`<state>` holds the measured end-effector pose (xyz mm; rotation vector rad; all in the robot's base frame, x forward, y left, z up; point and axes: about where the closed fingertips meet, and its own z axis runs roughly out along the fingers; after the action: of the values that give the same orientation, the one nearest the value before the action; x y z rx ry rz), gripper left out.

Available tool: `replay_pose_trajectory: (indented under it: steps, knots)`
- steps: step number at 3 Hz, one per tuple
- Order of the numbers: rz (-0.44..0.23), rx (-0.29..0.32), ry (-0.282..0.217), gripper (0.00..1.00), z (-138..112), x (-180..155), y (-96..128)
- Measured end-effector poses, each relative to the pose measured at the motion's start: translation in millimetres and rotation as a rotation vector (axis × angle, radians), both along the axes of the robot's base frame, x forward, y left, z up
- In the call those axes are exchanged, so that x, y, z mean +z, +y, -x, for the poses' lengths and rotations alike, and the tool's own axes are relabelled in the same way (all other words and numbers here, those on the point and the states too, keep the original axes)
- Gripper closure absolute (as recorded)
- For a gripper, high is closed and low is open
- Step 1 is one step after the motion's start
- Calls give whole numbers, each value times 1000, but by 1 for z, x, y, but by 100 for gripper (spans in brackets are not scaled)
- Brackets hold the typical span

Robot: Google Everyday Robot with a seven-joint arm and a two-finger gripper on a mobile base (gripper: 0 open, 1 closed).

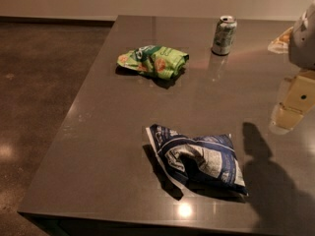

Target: Pick blue chip bag

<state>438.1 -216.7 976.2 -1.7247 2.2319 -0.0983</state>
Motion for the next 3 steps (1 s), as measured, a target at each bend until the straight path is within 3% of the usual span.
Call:
replay_pose_trajectory:
  steps: [1,3]
  knots:
    - [0,0,-2,0,0,1,0]
    - [-43,65,16,0,20,-28,31]
